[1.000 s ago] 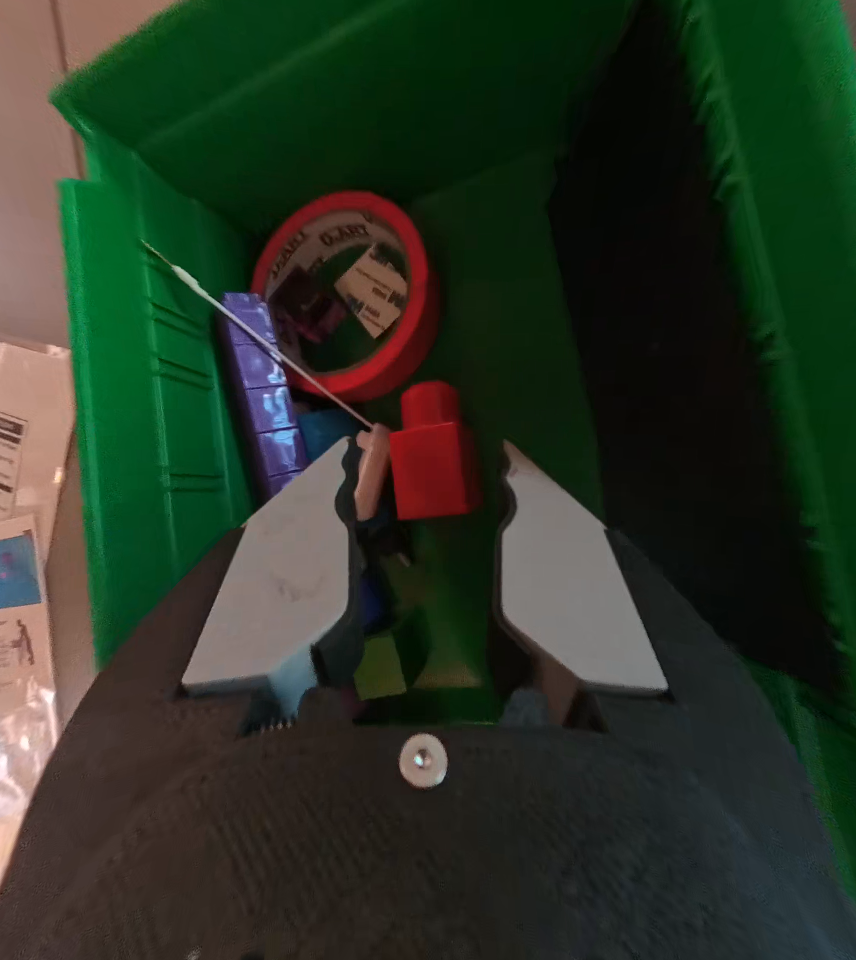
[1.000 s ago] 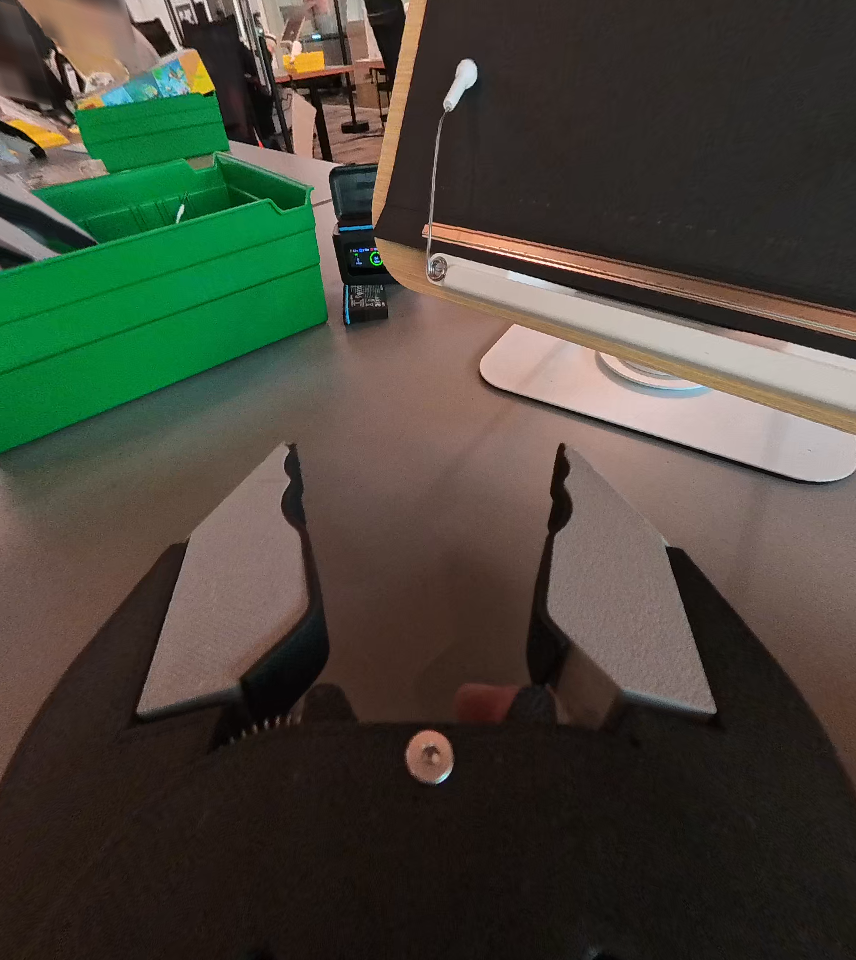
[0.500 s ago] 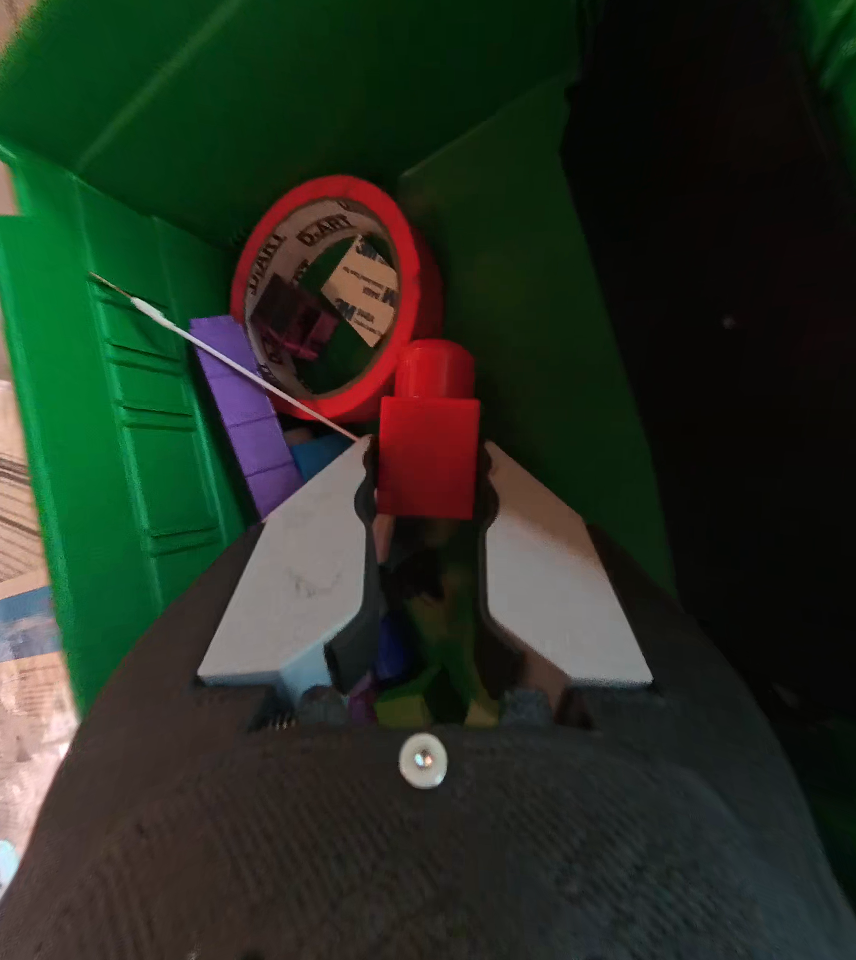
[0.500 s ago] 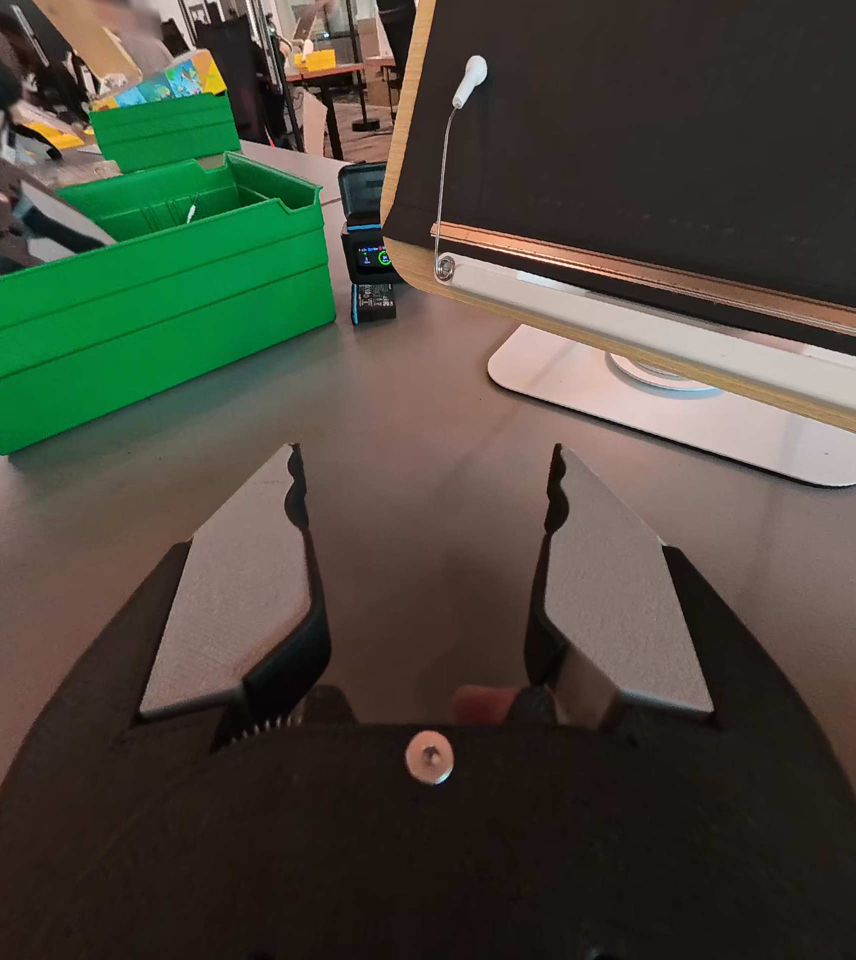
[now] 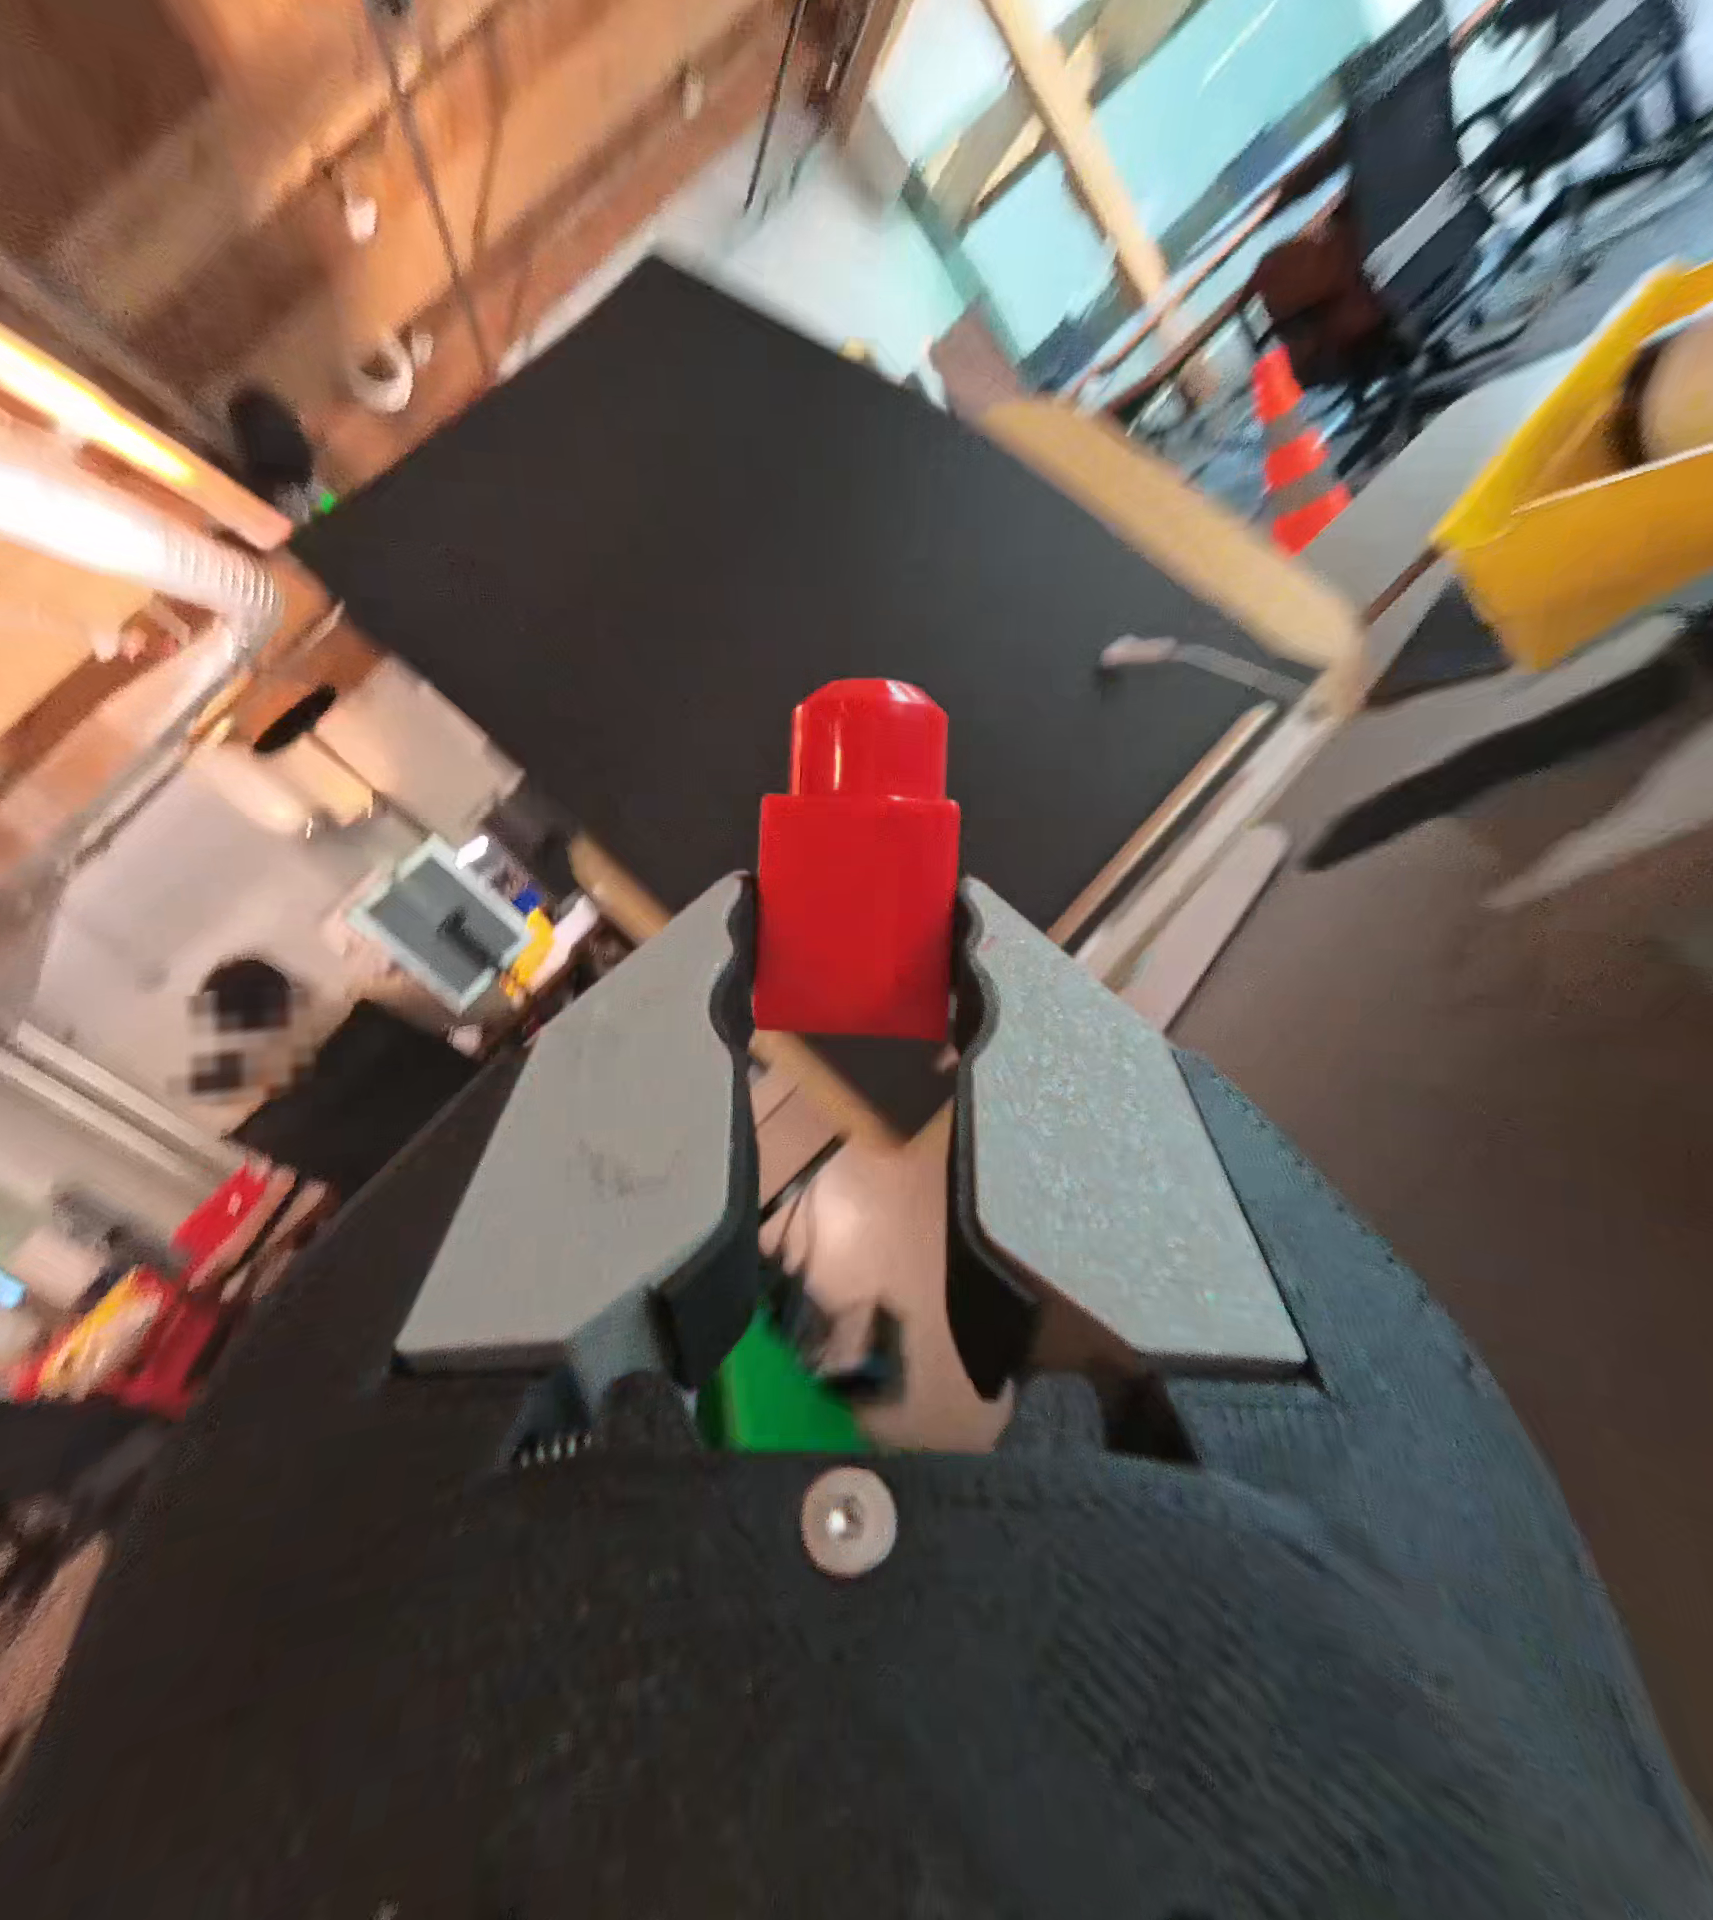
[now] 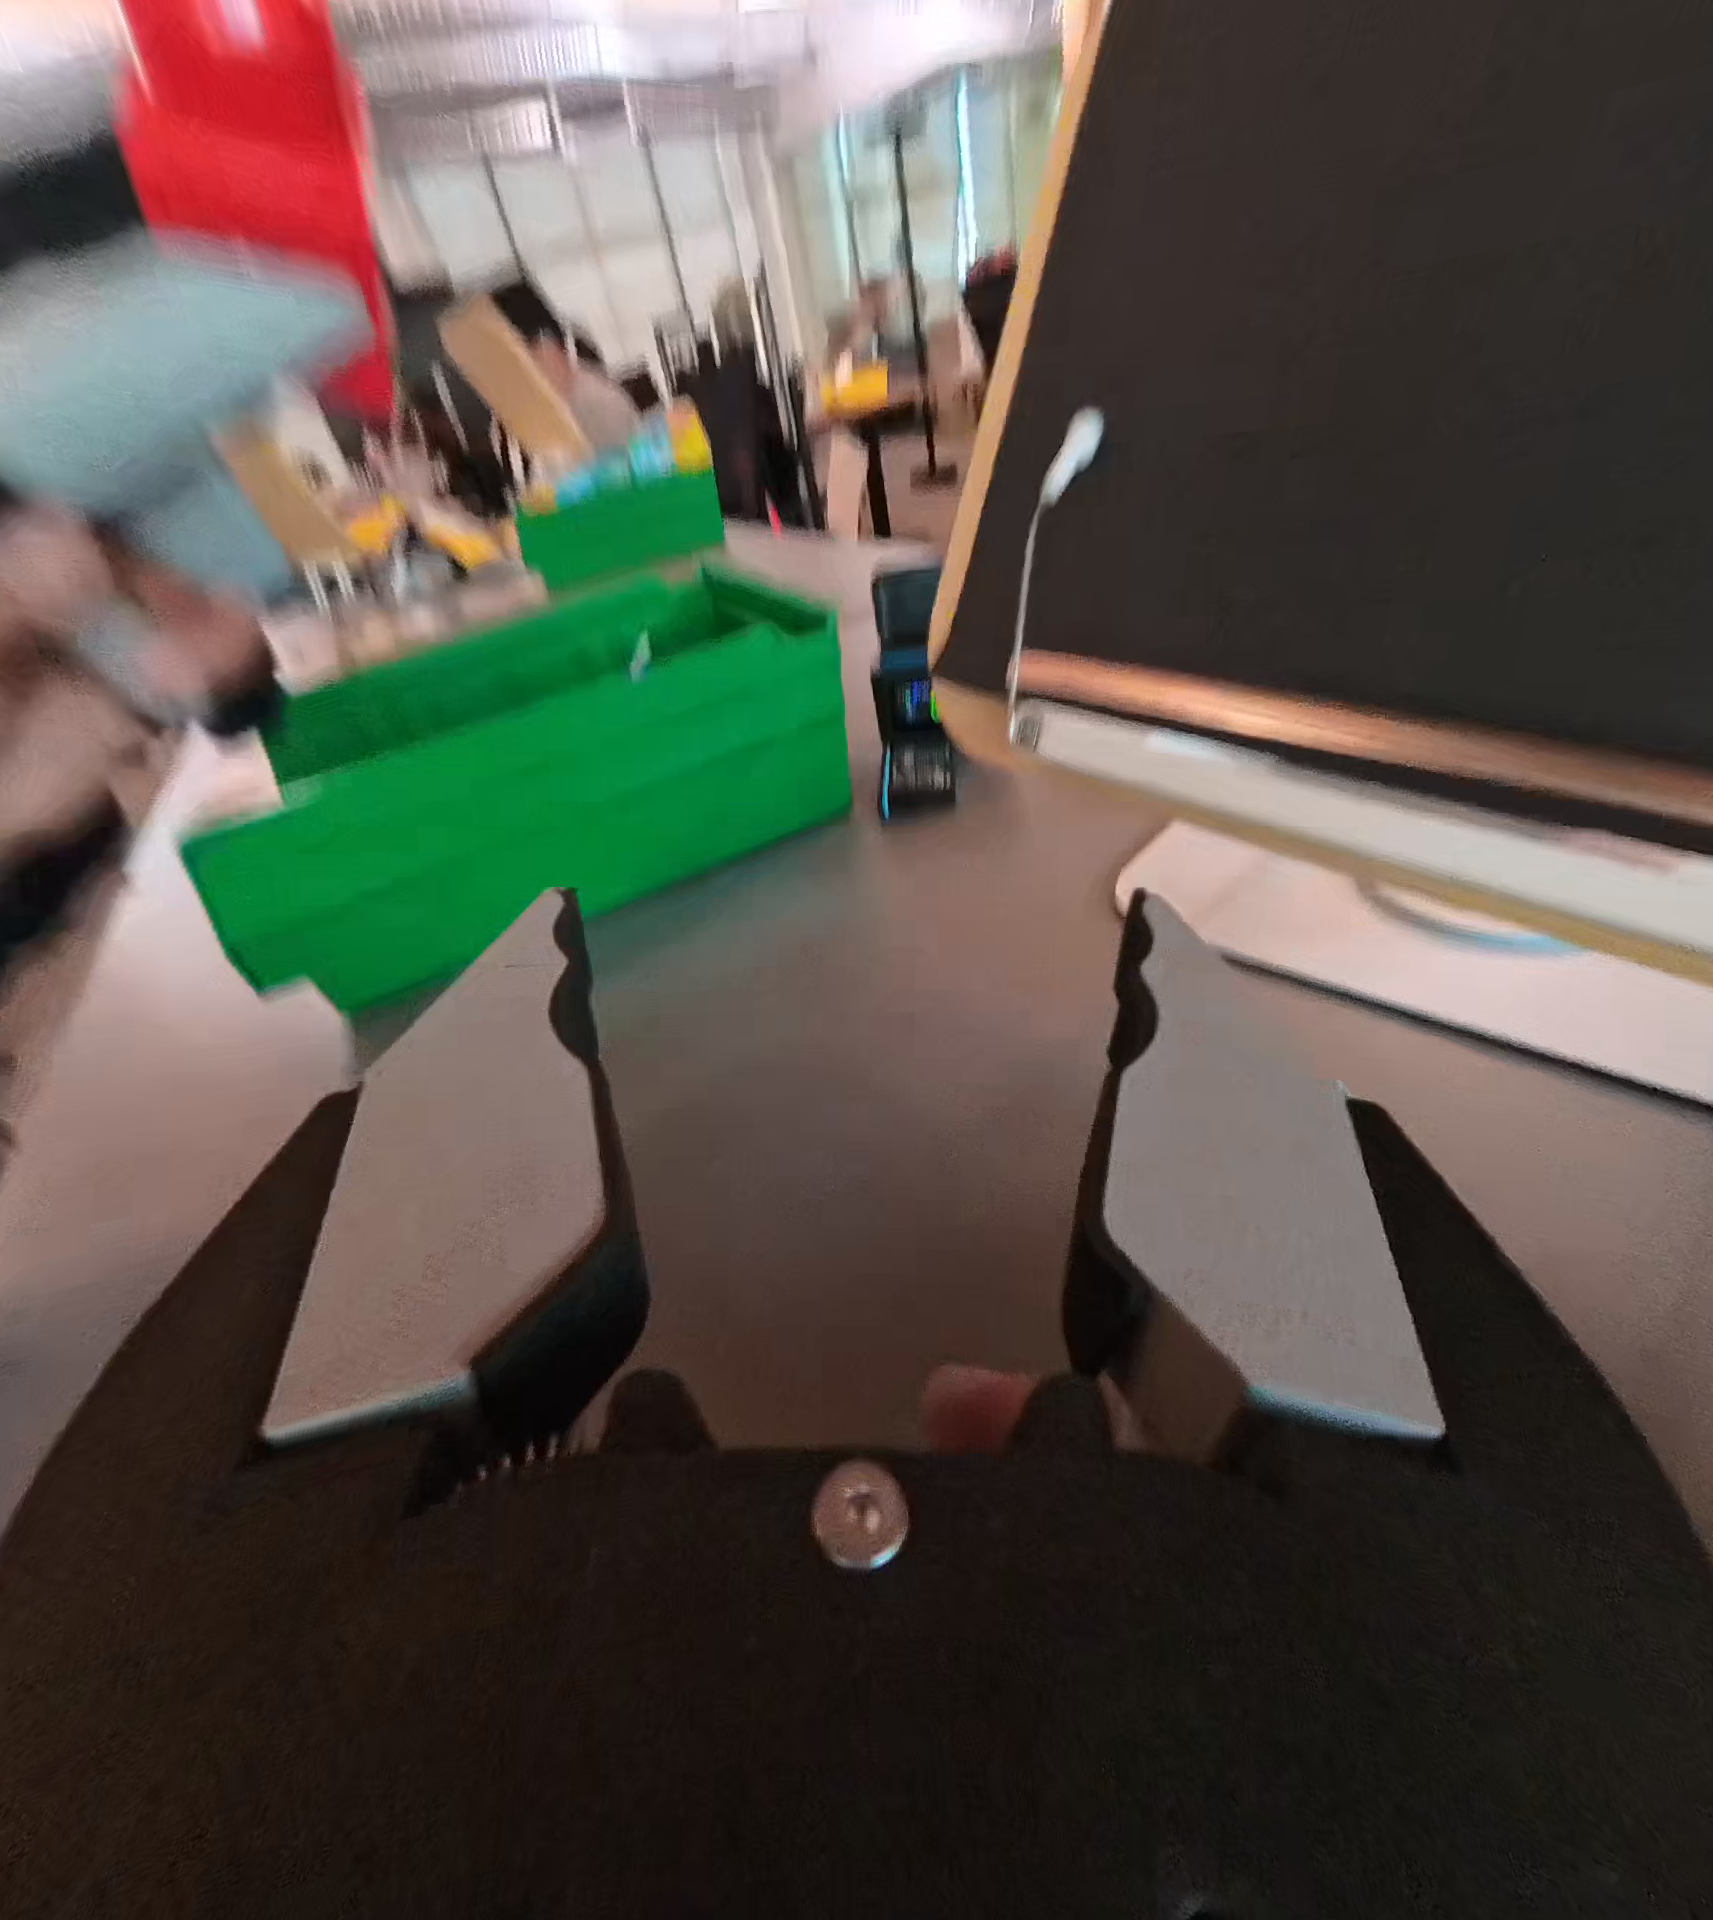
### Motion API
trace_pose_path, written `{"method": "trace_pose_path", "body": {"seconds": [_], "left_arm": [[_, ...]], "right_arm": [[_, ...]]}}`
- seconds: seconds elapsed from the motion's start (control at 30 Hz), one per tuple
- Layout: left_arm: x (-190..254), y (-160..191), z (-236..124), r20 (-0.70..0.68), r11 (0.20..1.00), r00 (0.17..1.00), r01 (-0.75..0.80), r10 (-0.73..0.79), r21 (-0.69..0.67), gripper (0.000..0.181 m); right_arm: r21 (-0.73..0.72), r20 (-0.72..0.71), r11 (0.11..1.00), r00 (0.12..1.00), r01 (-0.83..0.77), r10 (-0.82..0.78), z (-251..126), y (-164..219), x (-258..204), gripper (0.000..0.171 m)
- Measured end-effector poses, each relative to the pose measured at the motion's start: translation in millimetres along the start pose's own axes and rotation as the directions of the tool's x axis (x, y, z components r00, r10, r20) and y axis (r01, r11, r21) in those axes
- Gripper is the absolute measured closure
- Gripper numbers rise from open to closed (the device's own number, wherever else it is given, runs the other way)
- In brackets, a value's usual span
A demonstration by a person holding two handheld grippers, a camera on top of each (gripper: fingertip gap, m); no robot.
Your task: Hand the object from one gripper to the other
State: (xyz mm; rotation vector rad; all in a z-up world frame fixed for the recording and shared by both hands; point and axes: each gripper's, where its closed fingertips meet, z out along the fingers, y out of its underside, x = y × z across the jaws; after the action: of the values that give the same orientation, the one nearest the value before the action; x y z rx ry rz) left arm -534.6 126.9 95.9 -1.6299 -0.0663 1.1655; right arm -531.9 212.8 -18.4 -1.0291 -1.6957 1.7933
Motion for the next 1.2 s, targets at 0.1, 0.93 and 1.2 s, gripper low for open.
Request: {"method": "trace_pose_path", "body": {"seconds": [0.1, 0.93, 1.2], "left_arm": [[49, -11, 25, 0.031, 0.996, 0.999, -0.009, 0.006, 0.086, 0.147], [155, 52, 76, -0.129, 0.999, 0.99, -0.048, 0.051, 0.021, 0.148], [156, 85, 84, -0.165, 0.989, 0.983, 0.058, -0.08, -0.133, 0.147]], "right_arm": [[0.207, 0.03, 0.971, 0.993, -0.118, 0.114, -29, -43, 8, 0.074], [-0.137, -0.143, 0.955, 0.949, 0.263, -0.281, -17, 6, 32, 0.138], [-0.365, -0.365, 0.794, 0.71, 0.486, -0.602, -29, 12, 83, 0.138]]}}
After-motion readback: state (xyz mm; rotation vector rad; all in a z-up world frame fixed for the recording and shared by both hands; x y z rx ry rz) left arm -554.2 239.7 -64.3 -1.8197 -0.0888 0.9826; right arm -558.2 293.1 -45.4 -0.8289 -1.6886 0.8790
